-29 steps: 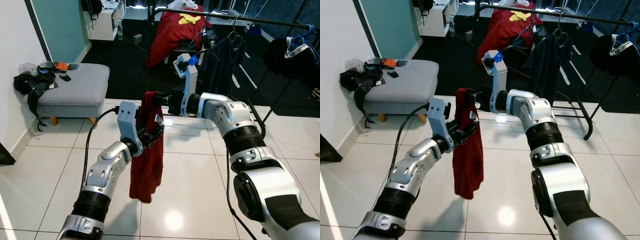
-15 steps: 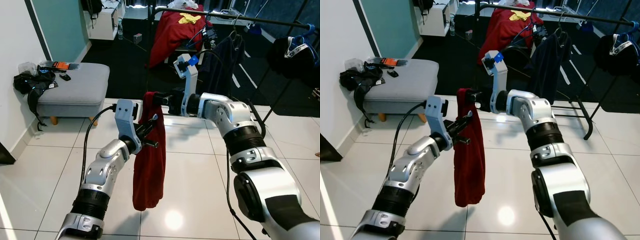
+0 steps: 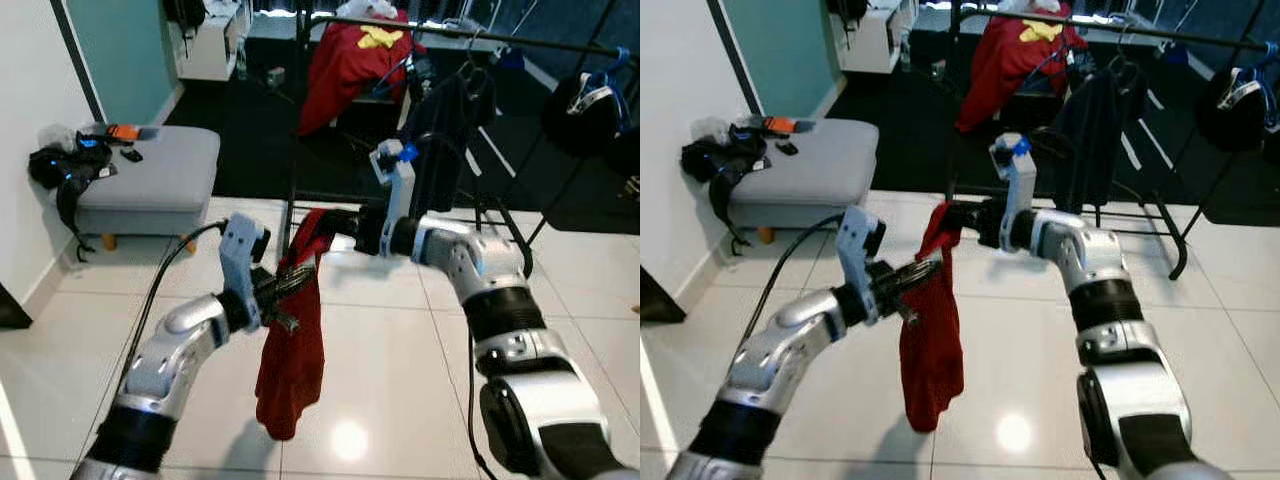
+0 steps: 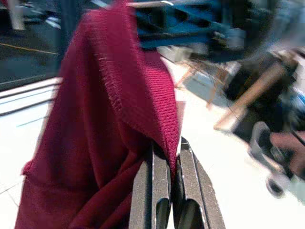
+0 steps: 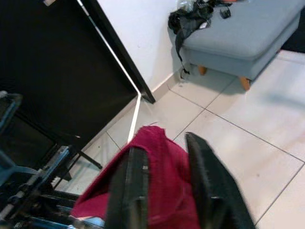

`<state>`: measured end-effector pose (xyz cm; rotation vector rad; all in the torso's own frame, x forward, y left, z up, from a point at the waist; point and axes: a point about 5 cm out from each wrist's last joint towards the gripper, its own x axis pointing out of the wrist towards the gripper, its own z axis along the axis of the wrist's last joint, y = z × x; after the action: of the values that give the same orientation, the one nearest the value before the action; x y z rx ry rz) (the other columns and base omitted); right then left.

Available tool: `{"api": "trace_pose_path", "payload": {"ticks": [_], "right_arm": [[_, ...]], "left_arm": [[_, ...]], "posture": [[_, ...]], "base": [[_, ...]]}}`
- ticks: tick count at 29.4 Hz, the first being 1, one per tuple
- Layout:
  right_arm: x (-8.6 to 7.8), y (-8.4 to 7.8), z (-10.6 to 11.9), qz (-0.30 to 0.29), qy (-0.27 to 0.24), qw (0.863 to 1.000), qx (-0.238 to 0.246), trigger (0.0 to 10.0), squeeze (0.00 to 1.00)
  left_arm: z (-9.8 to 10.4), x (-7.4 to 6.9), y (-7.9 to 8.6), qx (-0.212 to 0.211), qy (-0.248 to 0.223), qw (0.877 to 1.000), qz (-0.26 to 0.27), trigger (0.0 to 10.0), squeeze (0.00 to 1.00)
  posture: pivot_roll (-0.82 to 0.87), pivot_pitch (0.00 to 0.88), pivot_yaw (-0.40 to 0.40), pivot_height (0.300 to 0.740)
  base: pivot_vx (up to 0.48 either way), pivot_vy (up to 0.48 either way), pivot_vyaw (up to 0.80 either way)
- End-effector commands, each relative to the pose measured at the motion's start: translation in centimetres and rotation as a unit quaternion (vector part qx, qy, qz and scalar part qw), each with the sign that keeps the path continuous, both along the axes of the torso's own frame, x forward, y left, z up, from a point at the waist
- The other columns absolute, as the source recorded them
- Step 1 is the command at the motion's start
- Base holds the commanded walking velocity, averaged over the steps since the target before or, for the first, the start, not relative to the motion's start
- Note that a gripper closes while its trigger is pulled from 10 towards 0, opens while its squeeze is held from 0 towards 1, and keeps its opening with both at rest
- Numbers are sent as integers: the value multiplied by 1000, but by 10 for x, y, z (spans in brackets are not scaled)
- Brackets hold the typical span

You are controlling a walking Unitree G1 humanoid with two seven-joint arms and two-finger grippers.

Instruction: Hang hanger

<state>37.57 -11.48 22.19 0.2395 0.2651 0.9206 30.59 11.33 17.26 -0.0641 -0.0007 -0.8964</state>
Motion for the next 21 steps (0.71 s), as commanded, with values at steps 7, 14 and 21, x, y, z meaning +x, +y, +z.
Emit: {"api": "trace_pose_path", "payload": {"ticks": [7,14,21], "right_arm": [[-7,-32,-31,-117,23,993,-1,10000,0],[-15,-90,-68,-316,17,948,-28,10000,1000],[-27,-100,-85,-358,26,933,-33,10000,0]], "left_arm": [[0,-17,9,42,34,995,-89,0,0],[-3,-18,15,33,67,992,-97,0,0],[-6,-22,12,27,84,990,-107,0,0]], "posture": [[89,66,-8,740],[84,56,13,740],[81,51,17,740]], "base": [[0,0,0],[0,0,0],[0,0,0]]}}
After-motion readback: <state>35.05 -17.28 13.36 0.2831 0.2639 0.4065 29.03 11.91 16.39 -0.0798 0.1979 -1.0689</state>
